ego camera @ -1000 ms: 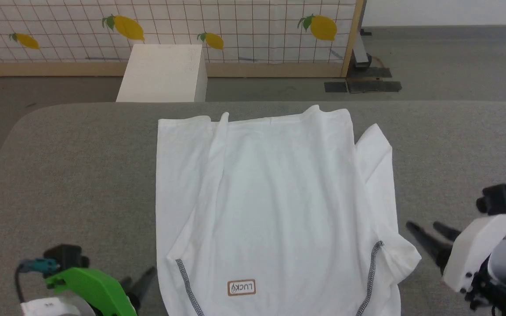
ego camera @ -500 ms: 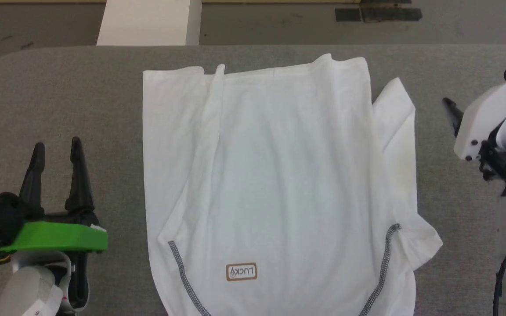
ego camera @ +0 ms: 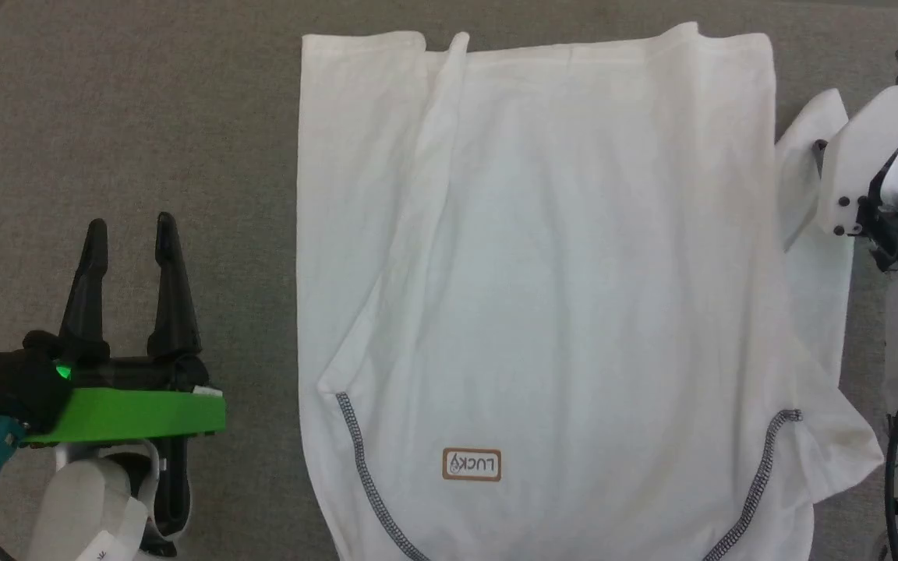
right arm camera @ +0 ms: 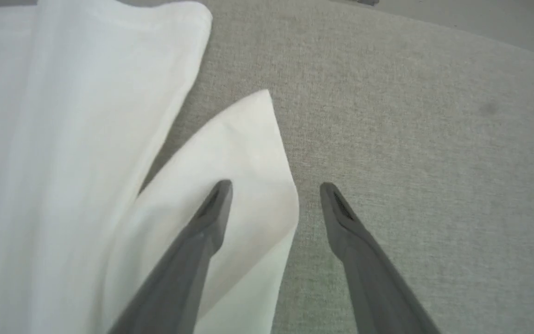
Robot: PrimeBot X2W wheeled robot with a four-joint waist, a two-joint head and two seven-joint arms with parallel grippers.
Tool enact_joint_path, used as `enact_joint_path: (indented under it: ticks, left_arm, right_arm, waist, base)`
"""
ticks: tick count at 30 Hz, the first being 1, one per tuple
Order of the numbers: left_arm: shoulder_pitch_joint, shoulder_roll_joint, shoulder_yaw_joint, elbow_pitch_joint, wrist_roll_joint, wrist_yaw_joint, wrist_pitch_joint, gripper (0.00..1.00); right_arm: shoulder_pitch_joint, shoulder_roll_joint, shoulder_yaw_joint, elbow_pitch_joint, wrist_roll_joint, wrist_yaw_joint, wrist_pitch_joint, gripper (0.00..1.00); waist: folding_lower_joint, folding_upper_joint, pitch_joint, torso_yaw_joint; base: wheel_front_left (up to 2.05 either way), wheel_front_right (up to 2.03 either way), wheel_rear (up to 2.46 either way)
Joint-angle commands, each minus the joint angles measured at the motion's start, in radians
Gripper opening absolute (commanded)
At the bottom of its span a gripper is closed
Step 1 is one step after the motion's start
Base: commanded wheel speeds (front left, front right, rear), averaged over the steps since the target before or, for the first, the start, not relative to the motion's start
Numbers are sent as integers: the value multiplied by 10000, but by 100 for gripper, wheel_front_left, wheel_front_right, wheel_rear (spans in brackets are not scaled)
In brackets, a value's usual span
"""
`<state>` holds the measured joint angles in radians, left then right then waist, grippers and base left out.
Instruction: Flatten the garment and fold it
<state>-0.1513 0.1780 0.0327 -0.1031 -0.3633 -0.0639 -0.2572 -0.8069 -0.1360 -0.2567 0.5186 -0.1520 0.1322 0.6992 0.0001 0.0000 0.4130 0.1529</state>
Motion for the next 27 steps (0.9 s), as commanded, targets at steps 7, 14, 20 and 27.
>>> enact_joint_path:
  ticks: [7,14,20,27]
  left_arm:
    - [-247,-465,306,284,455,-397,-44,100]
    - [-147,-619,470,393,690,-559,-45,100]
    - [236,-770,764,259,913,-604,-45,100]
    - [651,-928,1098,46,1033,-626,-45,100]
  right_arm:
    - [-91,-29,102,971,25,-15,537,47]
    - [79,-413,-778,487,1259,-15,13,0]
    - [1124,-1187,-2577,-675,1799,-15,-142,0]
    - [1959,-1881,-4198,-1815,1706,-15,55,0]
  waist:
    - [-1,0,270,292]
    - [-1,0,-462,-84]
    - [-1,0,-1314,-622]
    - [-1,0,-1816,-1180]
  base:
    - [0,0,0]
    - [0,0,0]
    - [0,0,0]
    - [0,0,0]
